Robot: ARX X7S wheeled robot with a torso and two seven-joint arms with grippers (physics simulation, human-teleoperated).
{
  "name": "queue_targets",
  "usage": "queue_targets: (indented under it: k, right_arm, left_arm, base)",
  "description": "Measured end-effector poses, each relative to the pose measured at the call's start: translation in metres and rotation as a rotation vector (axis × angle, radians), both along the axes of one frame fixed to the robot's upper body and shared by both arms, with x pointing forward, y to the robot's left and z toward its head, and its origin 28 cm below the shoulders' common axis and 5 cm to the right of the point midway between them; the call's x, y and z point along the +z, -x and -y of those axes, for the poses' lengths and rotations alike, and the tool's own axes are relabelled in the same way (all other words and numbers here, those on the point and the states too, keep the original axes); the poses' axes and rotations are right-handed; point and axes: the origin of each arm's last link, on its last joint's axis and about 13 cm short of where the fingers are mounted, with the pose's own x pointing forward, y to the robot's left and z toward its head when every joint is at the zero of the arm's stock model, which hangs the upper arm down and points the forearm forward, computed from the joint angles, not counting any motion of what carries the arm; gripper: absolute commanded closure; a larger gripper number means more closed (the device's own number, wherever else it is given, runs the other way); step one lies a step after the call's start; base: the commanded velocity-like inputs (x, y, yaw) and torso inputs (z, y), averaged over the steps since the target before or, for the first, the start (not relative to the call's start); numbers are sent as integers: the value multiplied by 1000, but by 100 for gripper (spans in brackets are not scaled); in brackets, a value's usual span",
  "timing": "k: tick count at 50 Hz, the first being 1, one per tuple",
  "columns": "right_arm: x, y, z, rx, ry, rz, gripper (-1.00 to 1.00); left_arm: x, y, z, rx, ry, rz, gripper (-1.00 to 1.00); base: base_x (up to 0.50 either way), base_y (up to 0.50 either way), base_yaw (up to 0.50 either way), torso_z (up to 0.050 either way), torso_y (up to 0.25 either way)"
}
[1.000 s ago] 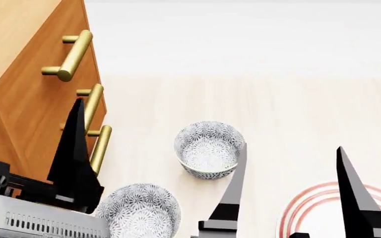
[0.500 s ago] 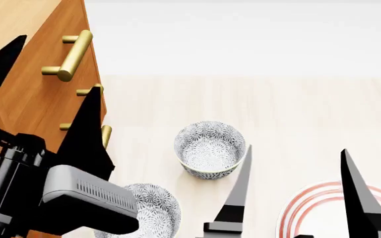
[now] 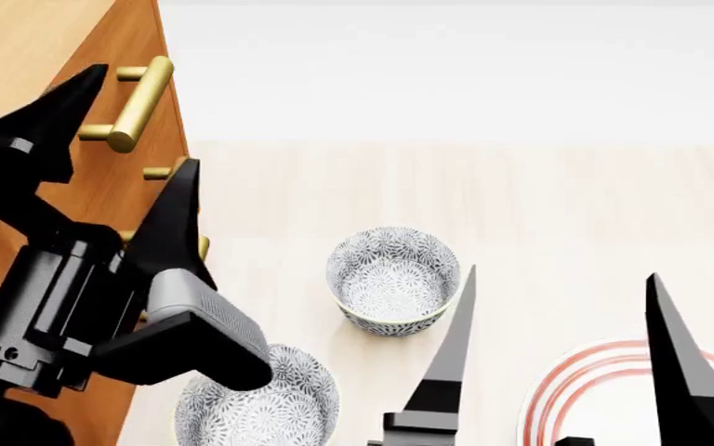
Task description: Open the top drawer of the cabinet.
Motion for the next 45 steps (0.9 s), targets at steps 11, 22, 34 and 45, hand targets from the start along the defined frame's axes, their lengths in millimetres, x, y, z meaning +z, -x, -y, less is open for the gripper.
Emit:
queue_targets:
  k: [11, 22, 34, 45]
  right_arm:
    - [2, 0, 1, -2, -4, 2, -100]
    - [2, 0, 1, -2, -6, 3, -100]
    - [2, 0, 1, 0, -7, 2, -100]
    - [1, 0, 0, 1, -7, 1, -100]
  left_arm:
    - [0, -17, 0, 26, -61, -34, -100]
    - [-1, -31, -1, 83, -105, -89, -100]
    - [-3, -42, -4, 130, -153, -144, -100]
    - [-7, -51, -9, 172, -189, -195, -100]
  base:
    - [0, 0, 0, 0, 0]
    - [0, 0, 0, 0, 0]
    - [0, 0, 0, 0, 0]
    - [0, 0, 0, 0, 0]
